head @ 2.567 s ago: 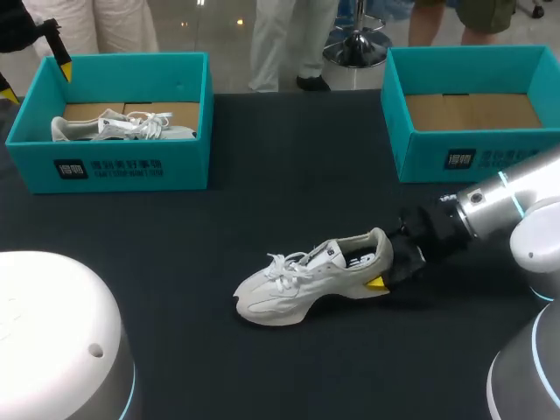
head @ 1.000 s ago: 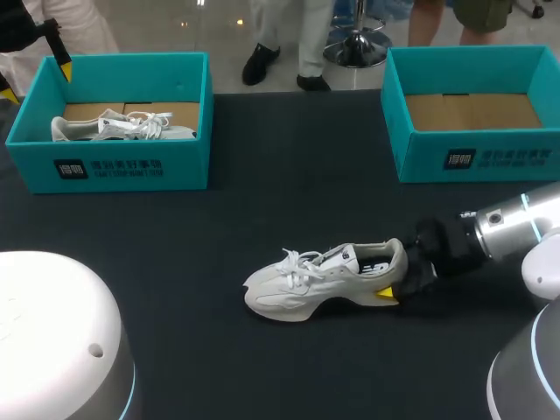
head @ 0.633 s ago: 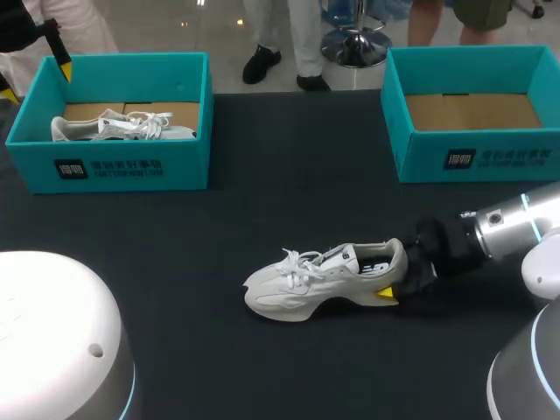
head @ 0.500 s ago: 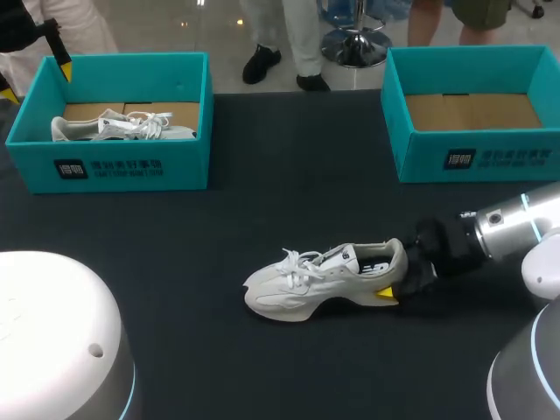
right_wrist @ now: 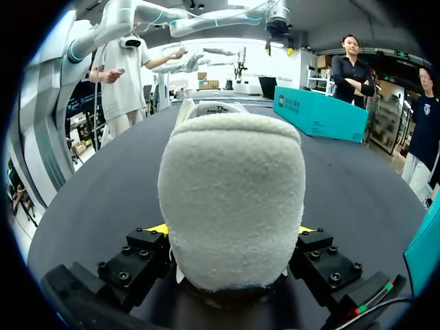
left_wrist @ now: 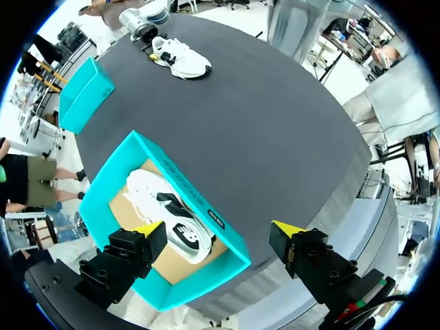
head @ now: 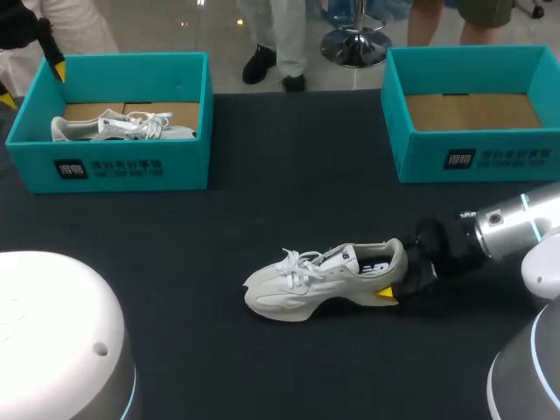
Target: Take the shoe out of the shoebox, open the shoe tongue, remove and reinsert the insole, then place the shoe into the shoebox
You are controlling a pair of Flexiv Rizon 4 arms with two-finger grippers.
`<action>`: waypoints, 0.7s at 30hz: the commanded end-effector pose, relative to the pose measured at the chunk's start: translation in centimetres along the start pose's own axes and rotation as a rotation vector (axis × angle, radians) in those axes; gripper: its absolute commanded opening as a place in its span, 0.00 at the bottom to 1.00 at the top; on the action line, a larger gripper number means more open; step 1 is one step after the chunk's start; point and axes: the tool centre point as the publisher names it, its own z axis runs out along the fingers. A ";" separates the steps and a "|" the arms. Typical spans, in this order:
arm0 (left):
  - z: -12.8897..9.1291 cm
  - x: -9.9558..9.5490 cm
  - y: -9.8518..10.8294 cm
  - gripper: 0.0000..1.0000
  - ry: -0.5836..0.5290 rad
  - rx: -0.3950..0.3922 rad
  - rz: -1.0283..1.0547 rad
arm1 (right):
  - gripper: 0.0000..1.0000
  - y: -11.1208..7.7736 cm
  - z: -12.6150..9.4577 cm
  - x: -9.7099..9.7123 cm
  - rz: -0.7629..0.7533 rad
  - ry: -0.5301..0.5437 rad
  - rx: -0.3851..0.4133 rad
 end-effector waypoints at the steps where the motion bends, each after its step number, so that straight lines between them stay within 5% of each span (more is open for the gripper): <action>1: 0.4 1.5 -2.9 1.00 -0.033 -0.070 -0.123 | 0.00 0.1 0.3 0.0 0.000 -0.001 0.005; 8: 1.5 2.3 -6.7 1.00 -0.067 -0.079 -0.366 | 0.00 0.1 0.3 0.0 0.000 -0.001 0.005; 21: 5.0 1.3 -13.9 1.00 -0.039 -0.051 -0.507 | 0.00 0.1 0.3 0.0 0.000 -0.001 0.005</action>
